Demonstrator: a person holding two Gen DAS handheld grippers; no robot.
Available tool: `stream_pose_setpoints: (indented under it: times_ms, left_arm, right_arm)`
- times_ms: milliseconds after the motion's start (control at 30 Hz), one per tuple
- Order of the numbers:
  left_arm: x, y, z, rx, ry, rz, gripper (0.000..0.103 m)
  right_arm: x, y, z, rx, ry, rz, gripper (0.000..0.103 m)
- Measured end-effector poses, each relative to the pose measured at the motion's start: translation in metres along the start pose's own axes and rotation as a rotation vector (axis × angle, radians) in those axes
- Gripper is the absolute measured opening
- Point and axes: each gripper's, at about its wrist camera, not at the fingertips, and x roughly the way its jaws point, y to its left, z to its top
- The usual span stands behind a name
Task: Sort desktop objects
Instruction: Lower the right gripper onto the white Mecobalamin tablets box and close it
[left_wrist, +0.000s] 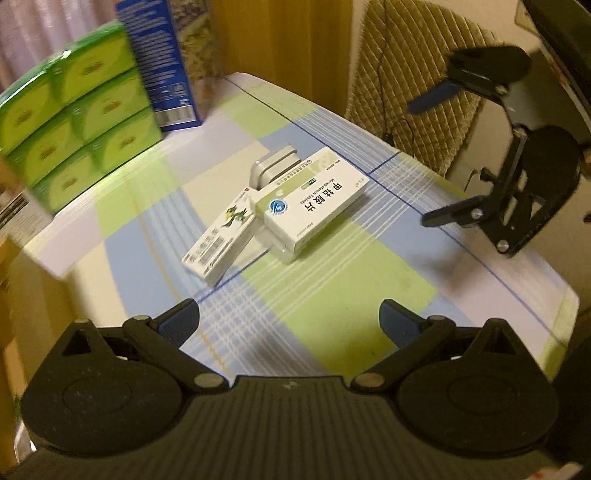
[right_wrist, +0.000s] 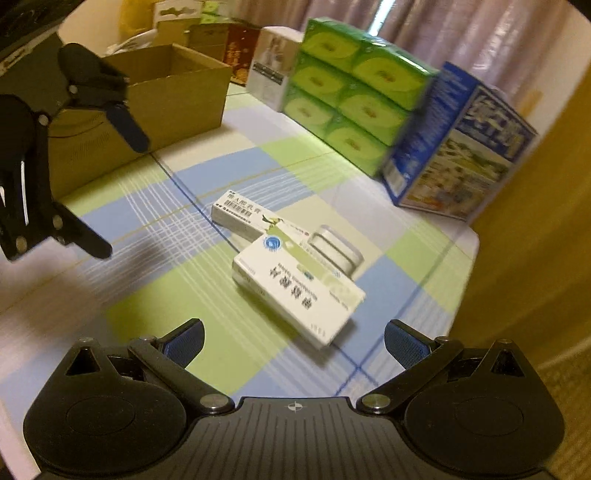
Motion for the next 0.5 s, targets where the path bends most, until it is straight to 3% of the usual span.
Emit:
stream_pose_setpoints:
  times_ms: [200,500]
  left_arm:
    - [0.036,0.003,0.014,0.133,0.031,-0.003,0.102]
    - [0.072,0.018,0.026,0.178,0.064,-0.031,0.102]
  right_arm:
    - [0.046,-0.018,0.010,-0.073,0.020,0.024,0.101]
    - [0.097,-0.017,0.023,-0.265,0.105,0.081,0.101]
